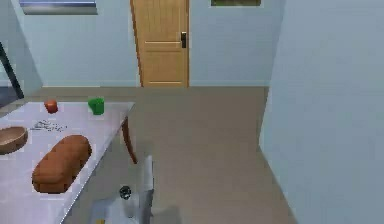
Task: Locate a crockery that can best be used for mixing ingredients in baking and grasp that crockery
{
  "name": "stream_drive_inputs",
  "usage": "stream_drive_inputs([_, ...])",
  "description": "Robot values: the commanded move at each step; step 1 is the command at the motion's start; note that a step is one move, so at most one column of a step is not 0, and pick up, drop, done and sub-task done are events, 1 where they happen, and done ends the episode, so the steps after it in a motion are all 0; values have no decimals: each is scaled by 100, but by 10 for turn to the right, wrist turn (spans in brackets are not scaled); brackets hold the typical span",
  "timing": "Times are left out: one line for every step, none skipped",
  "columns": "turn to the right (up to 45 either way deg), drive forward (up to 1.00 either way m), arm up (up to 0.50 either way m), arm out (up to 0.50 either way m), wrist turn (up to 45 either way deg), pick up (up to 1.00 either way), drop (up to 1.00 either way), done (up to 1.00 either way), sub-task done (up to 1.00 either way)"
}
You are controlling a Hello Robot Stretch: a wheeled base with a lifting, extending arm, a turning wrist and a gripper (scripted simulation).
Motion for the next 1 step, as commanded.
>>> stream_drive_inputs([450,0,0,0,0,0,0,0,0])
